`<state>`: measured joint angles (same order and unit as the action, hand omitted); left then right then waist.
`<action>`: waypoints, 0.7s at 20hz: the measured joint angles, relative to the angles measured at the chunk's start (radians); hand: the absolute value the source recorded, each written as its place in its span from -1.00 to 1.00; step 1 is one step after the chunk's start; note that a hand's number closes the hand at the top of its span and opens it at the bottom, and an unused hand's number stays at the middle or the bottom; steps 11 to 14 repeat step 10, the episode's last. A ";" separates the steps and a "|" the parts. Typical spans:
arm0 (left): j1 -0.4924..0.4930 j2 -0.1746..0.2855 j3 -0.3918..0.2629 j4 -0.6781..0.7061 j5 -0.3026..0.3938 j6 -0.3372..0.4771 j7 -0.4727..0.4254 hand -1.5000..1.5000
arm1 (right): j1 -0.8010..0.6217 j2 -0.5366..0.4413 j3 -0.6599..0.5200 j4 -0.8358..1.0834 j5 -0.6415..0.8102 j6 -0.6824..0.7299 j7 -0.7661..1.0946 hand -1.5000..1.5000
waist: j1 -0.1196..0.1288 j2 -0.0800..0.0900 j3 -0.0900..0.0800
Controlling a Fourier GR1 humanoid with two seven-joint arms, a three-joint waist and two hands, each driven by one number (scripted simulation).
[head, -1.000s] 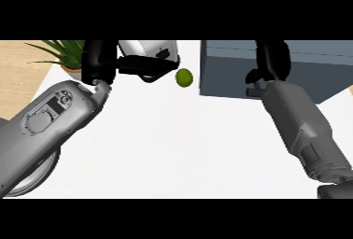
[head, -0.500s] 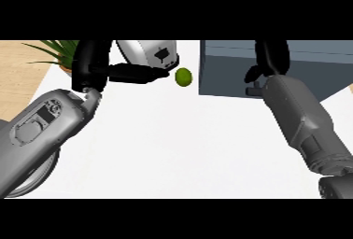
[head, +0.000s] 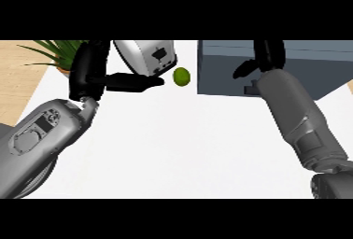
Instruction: Pick up the can, place it into the drawer and close the drawer
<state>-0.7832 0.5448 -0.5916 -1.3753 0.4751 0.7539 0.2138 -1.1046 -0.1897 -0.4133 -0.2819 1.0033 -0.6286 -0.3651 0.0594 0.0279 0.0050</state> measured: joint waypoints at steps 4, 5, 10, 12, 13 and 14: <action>0.019 0.015 0.011 -0.017 -0.002 -0.004 0.003 -1.00 | -0.016 0.024 -0.080 -0.012 -0.099 0.056 -0.068 -1.00 | -0.003 -0.001 0.002; 0.024 0.018 0.013 -0.019 -0.003 -0.004 0.005 -1.00 | -0.023 0.031 -0.104 -0.015 -0.129 0.079 -0.080 -1.00 | -0.006 -0.002 0.003; 0.071 0.031 0.030 -0.054 -0.007 -0.002 0.002 -1.00 | -0.044 0.058 -0.191 -0.023 -0.243 0.153 -0.123 -1.00 | -0.015 -0.007 0.002; 0.071 0.031 0.030 -0.054 -0.007 -0.002 0.002 -1.00 | -0.044 0.058 -0.191 -0.023 -0.243 0.153 -0.123 -1.00 | -0.015 -0.007 0.002; 0.071 0.031 0.030 -0.054 -0.007 -0.002 0.002 -1.00 | -0.044 0.058 -0.191 -0.023 -0.243 0.153 -0.123 -1.00 | -0.015 -0.007 0.002; 0.071 0.031 0.030 -0.054 -0.007 -0.002 0.002 -1.00 | -0.044 0.058 -0.191 -0.023 -0.243 0.153 -0.123 -1.00 | -0.015 -0.007 0.002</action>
